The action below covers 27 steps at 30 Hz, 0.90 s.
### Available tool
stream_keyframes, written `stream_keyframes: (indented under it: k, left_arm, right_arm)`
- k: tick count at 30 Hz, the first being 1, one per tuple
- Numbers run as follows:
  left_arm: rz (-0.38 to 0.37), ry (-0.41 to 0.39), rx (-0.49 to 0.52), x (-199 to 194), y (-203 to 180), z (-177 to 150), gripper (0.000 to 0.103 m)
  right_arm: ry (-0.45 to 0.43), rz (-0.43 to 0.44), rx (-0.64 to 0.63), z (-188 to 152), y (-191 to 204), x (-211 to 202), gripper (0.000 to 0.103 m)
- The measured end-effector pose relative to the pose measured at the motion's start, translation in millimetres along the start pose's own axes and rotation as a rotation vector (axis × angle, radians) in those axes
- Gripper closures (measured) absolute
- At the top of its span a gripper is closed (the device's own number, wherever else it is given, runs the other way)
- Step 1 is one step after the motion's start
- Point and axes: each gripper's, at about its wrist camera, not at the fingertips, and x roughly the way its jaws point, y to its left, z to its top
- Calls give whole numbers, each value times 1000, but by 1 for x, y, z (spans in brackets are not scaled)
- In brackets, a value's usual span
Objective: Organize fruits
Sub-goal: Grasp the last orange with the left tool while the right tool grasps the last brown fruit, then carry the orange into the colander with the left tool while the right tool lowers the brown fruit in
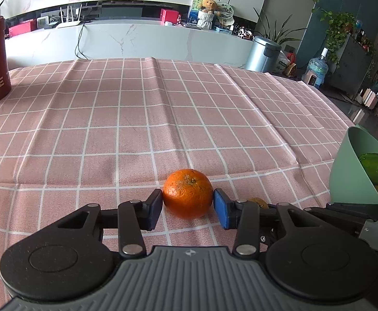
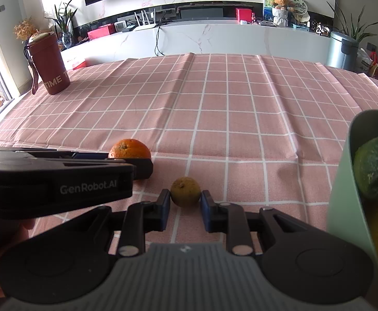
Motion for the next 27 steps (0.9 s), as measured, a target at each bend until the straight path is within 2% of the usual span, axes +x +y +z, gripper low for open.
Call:
stream_keyframes:
  k: [9,12,19,24,27]
  left_arm:
    - [27,-1,33,-4,-5,-2,57]
    - [32,-5,1,-11,-4,-3,57]
    - [53,-34,-37,-49,-10,-9,57]
    - [51,-47,-97,-77,-16,-14,57]
    - [57,-63,-96,-95,-25,-15,57]
  right_arm:
    - [0,1,-6,0,0,0,82]
    - [2,6,-6,0,0,-1,83]
    - [-6,24,-8,-2,1,-18,83]
    - [-34,40,-28,-5,4,-46,83]
    - [-55,44,-41,-7,4,-67,83]
